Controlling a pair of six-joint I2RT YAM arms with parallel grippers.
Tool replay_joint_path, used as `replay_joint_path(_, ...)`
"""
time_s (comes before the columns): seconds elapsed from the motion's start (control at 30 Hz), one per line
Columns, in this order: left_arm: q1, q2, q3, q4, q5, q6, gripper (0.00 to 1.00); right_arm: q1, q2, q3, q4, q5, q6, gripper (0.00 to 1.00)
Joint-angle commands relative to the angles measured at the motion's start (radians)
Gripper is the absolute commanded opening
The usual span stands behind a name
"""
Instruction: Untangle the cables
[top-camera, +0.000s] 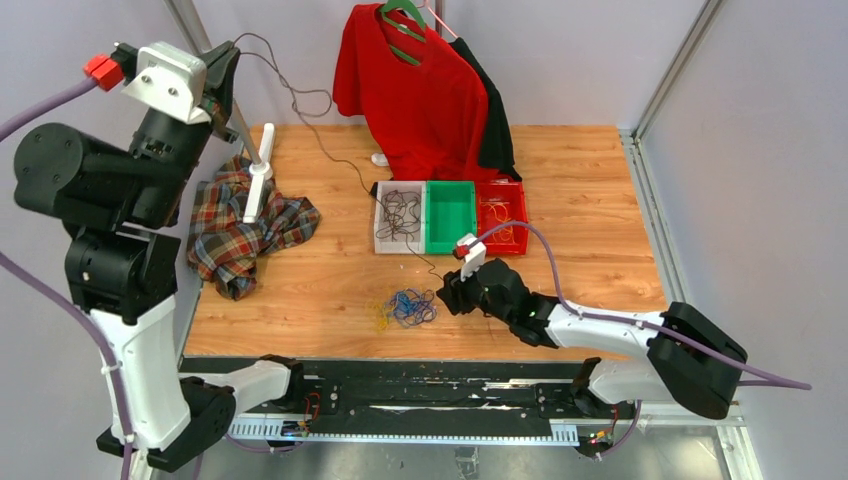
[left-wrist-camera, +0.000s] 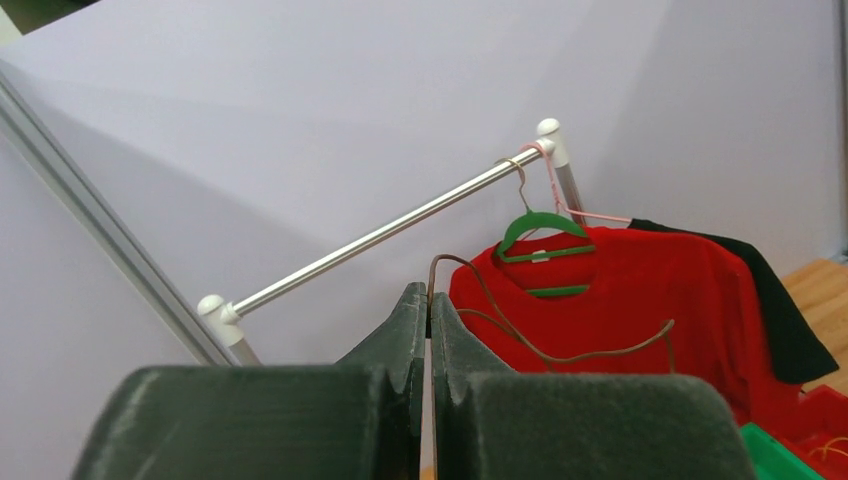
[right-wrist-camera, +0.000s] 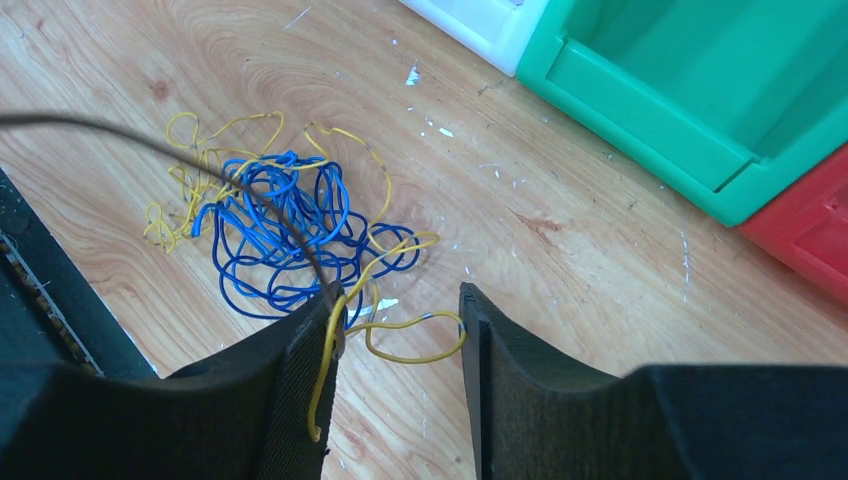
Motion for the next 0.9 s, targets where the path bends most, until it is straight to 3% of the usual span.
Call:
replay_joint_path(0.0,-0.004,0.022,-0.012,0.115,-0.056,-0.029,0.00,-0.013,-0.044,-0.035,-0.009,0.023,0.001,0.45)
replay_joint_path(0.13,-0.004,0.028,-0.054,0.206,-0.104,-0.036,0.00,-0.024,-0.071,-0.067,-0.011,0.025,0.019,0.44)
replay_joint_path(0.3,-0.004,0.039,-0.090,0.443,-0.302,-0.023,0.00,-0.028,-0.101,-0.147,0.009,0.046,0.064,0.46)
replay_joint_path(0.53,-0.005,0.067,-0.058,0.578,-0.399,-0.005,0.00,-0.030,-0.131,-0.210,0.039,0.051,0.095,0.49)
replay_joint_path(0.67,-0.005,0.087,-0.032,0.469,-0.291,-0.046,0.01,-0.030,-0.140,-0.205,0.041,0.055,0.095,0.50)
replay_joint_path(0.87,-0.004,0.053,-0.145,0.438,-0.143,-0.081,0.00,-0.030,-0.179,-0.151,-0.004,0.052,0.078,0.50)
